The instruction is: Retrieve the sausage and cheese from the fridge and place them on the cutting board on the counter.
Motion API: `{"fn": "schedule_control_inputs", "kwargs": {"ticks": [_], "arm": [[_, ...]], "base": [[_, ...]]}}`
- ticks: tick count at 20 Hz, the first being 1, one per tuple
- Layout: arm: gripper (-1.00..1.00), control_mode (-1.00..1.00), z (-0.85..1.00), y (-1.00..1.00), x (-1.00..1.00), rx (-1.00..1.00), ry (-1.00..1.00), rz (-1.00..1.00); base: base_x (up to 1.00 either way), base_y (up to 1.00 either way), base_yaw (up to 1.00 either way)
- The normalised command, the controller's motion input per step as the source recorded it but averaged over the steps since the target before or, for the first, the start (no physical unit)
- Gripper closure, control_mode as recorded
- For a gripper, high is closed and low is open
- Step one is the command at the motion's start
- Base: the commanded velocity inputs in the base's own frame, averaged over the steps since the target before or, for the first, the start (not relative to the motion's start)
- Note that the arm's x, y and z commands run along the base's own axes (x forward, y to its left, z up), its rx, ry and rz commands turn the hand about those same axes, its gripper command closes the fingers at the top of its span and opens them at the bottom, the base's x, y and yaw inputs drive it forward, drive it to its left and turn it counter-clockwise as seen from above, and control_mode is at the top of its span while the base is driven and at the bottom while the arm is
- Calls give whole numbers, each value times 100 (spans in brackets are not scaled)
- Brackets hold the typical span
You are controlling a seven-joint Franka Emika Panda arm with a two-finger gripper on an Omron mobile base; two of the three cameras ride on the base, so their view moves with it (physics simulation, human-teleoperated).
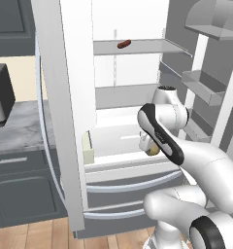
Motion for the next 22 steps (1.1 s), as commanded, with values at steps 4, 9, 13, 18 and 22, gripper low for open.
{"fn": "schedule_control_inputs", "kwargs": {"ticks": [4,9,13,18,22], "arm": [[100,100,0,0,0,0,0,0],[100,100,0,0,0,0,0,0],[100,100,0,0,0,0,0,0],[100,100,0,0,0,0,0,0],[100,100,0,0,0,0,0,0]], "base": [[-13,0,0],[-91,0,0],[-80,30,0],[-38,93,1],[-24,94,1]]}}
